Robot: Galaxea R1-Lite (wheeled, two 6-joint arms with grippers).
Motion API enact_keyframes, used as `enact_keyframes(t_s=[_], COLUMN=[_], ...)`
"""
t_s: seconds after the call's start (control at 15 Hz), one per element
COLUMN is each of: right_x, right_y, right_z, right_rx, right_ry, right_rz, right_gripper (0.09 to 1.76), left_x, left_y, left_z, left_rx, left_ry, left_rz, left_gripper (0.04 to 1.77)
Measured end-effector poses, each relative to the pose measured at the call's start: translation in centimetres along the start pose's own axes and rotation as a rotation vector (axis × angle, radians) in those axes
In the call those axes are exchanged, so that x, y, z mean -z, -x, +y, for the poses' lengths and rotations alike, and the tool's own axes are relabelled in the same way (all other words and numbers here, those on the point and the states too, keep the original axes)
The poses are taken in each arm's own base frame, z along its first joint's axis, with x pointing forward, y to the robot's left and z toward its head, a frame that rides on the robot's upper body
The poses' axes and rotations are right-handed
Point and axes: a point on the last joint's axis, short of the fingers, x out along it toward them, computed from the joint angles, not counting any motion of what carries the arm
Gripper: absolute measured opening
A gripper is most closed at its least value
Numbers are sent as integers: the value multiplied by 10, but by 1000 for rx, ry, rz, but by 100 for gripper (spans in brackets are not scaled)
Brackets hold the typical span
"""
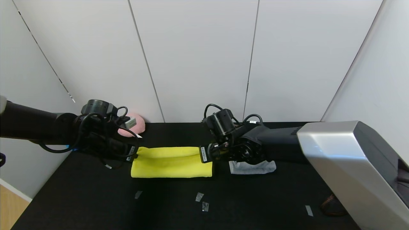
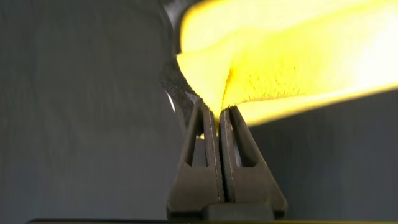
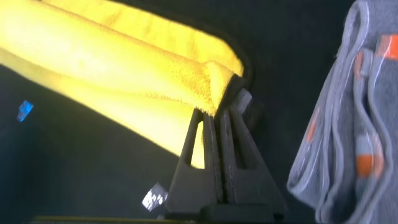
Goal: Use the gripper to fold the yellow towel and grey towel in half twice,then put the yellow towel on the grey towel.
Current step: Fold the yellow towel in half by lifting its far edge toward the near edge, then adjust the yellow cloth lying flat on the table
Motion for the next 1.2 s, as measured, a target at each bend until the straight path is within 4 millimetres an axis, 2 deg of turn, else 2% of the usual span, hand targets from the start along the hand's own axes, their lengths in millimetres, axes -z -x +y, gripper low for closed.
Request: enact_keyframes(t_s=[0.33,0.53,0.6,0.73,0.87,1.2], right_x=[6,10,12,13,12,7], right_y=[-24,-31,-32,-33,-32,-25], right_z=[-16,-17,-15,-12,-12,-9], right_rx=[19,18,16,10,7,27], right_ry=[3,5,8,10,9,7], right_rz=[-30,-34,-33,-38,-46,-64], right_gripper=[14,14,33,65,89,128], left_x=[-11,-8,-6,-6,-5,-11], left_y=[-37,-51,-54,-55,-54,-45], left_z=[6,9,9,10,10,15], left_rx=[-16,-26,-31,-24,-21,-29], left_ry=[41,47,48,61,62,82], left_rz=[-78,-66,-59,-57,-59,-88], left_gripper=[12,12,18,51,79,123])
